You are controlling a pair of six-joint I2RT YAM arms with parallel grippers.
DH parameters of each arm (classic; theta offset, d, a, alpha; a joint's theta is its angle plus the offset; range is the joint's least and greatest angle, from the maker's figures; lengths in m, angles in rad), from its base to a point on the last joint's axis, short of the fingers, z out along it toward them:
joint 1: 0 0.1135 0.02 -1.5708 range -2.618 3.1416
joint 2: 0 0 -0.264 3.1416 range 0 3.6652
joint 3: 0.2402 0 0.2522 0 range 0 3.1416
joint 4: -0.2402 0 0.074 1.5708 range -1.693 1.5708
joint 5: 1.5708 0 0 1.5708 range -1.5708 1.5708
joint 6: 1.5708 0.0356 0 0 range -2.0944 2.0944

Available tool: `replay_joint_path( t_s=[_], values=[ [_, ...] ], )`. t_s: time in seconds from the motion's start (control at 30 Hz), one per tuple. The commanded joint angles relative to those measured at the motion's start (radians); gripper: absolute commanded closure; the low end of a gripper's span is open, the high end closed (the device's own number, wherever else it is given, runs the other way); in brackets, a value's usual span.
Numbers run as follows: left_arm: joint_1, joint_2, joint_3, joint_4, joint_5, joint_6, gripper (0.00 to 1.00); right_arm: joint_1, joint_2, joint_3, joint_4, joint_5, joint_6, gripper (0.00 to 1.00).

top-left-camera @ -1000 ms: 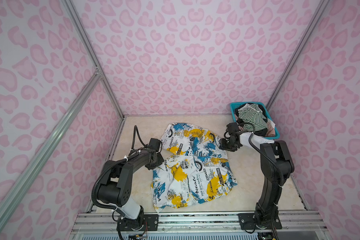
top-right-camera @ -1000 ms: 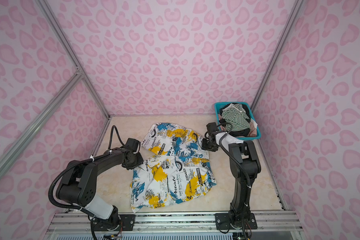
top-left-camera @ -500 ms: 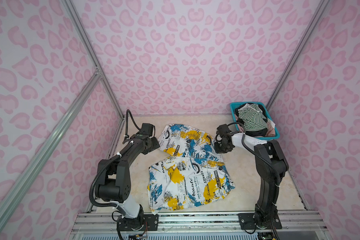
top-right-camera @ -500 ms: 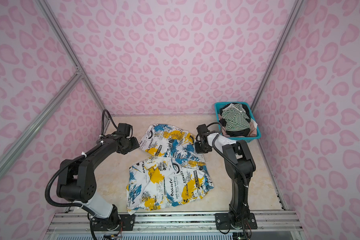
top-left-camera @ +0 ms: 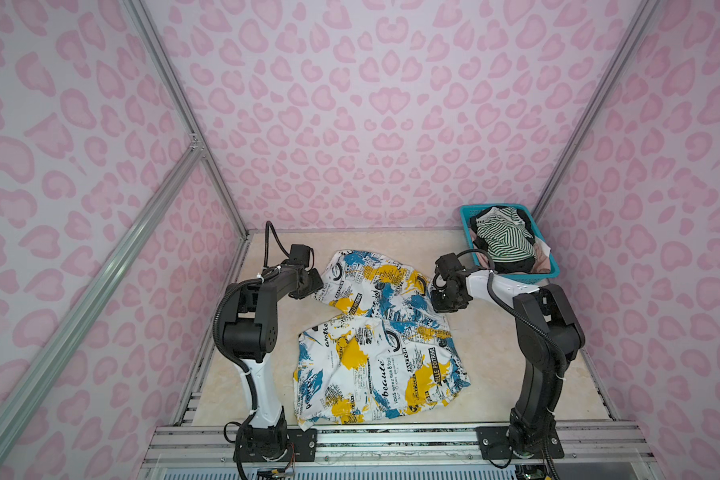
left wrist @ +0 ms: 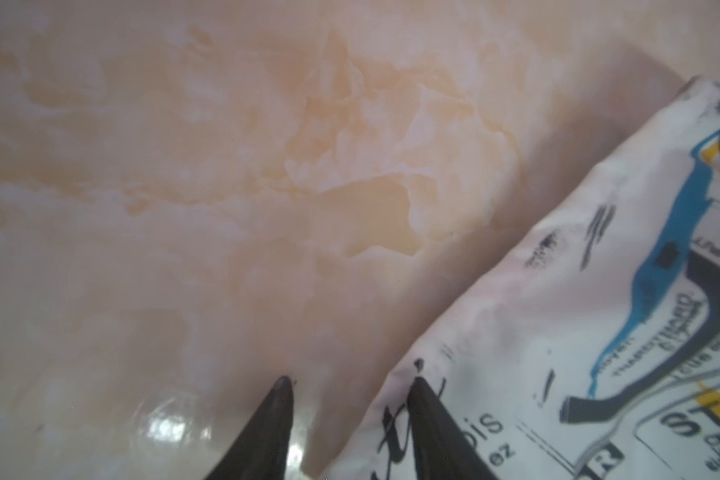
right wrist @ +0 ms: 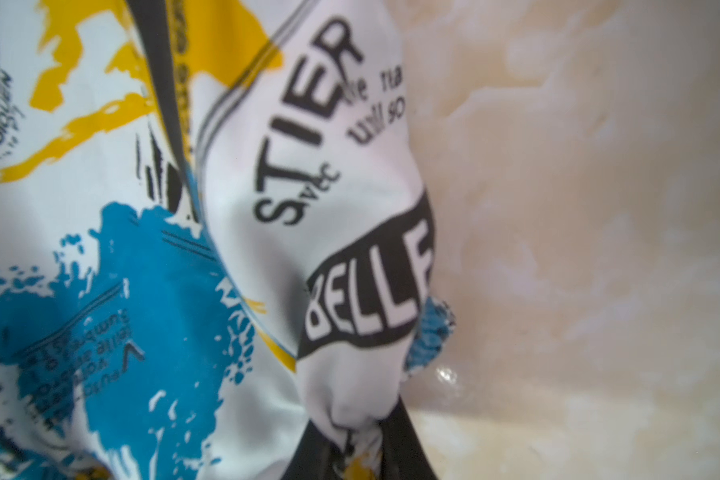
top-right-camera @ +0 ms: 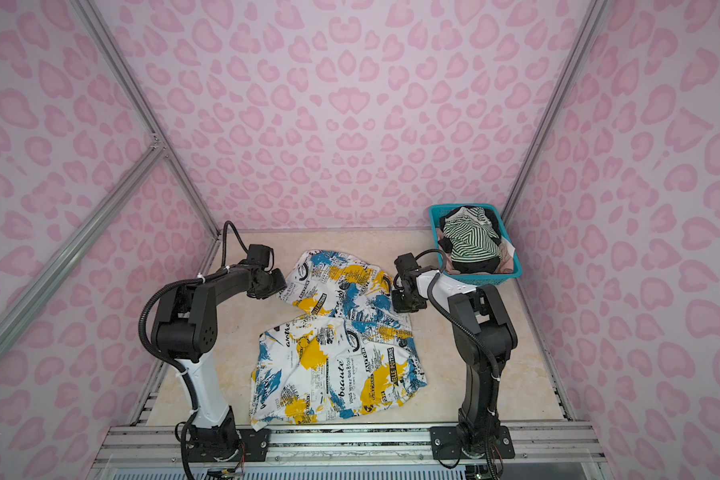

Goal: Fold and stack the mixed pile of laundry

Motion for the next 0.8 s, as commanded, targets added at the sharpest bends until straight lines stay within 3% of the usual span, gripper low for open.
replay_joint_path(
  t_s=[0.0,0.2,0.33,0.47,0.63,0.77],
  values=[
    [0.005,-0.007,0.01,-0.102,0.048,-0.021,0.78,-0.022,0.024,0.041,-0.018,0.017,0.006,0.89],
    [0.038,-0.108,0.035,-0.182,0.098,-0.007,0.97,-0.046,-0.018,0.228,-0.048,0.065,-0.037,0.98],
    [0.051,-0.175,0.02,-0.206,0.109,0.003,0.98,-0.04,-0.059,0.307,-0.096,0.106,-0.082,0.99],
    [0.057,-0.229,-0.013,-0.209,0.099,0.013,0.98,-0.018,-0.128,0.236,-0.104,0.156,-0.11,0.99],
    [0.054,-0.126,0.037,-0.187,0.267,0.045,0.67,-0.021,-0.103,0.17,-0.19,0.091,-0.087,0.95],
    [0.017,-0.032,0.101,-0.186,0.275,0.058,0.54,-0.024,-0.006,0.171,-0.289,0.06,-0.083,0.89]
  ],
)
